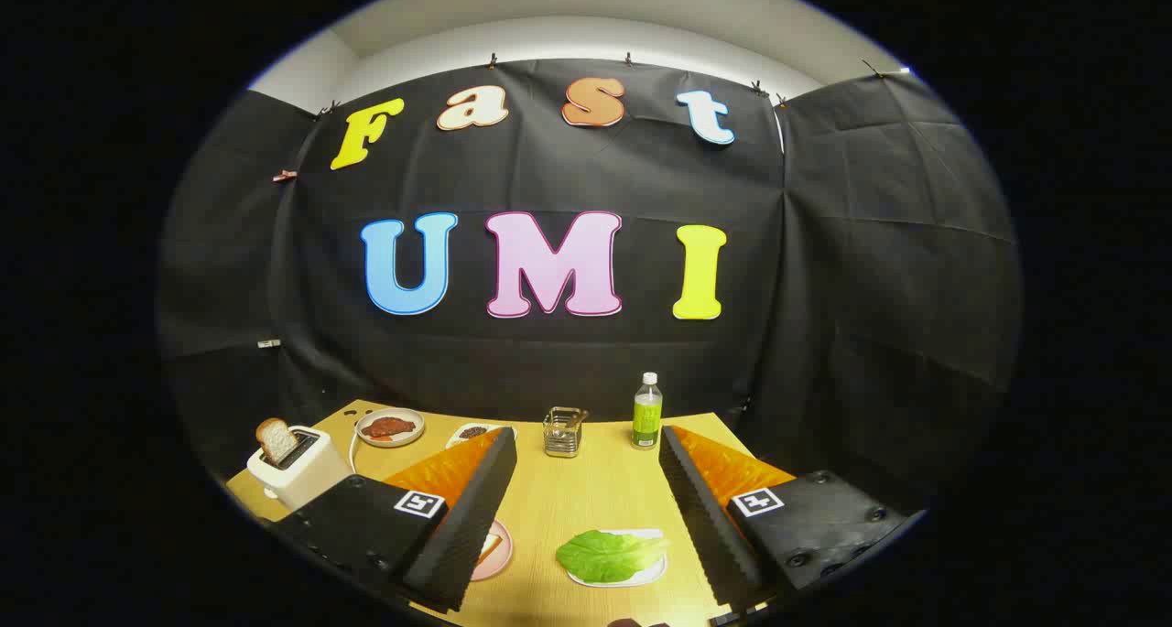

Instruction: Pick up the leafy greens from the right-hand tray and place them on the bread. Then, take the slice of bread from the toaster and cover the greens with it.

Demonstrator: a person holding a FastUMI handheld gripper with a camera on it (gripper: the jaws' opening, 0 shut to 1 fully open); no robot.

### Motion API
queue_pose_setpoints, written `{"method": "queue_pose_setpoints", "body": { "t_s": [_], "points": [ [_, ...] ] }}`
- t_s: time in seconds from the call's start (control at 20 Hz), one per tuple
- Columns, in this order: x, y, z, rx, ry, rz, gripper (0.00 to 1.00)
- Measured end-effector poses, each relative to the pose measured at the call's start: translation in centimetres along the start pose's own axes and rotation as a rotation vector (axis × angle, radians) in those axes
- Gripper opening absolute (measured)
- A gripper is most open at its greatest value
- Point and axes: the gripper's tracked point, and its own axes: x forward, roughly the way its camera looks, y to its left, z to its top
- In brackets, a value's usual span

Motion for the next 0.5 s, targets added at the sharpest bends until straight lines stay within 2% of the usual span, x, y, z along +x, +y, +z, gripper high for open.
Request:
{"method": "queue_pose_setpoints", "body": {
  "t_s": [0.5],
  "points": [
    [1.1, 0.6, -0.8, -0.005, 0.017, 0.019, 0.97]
  ]
}}
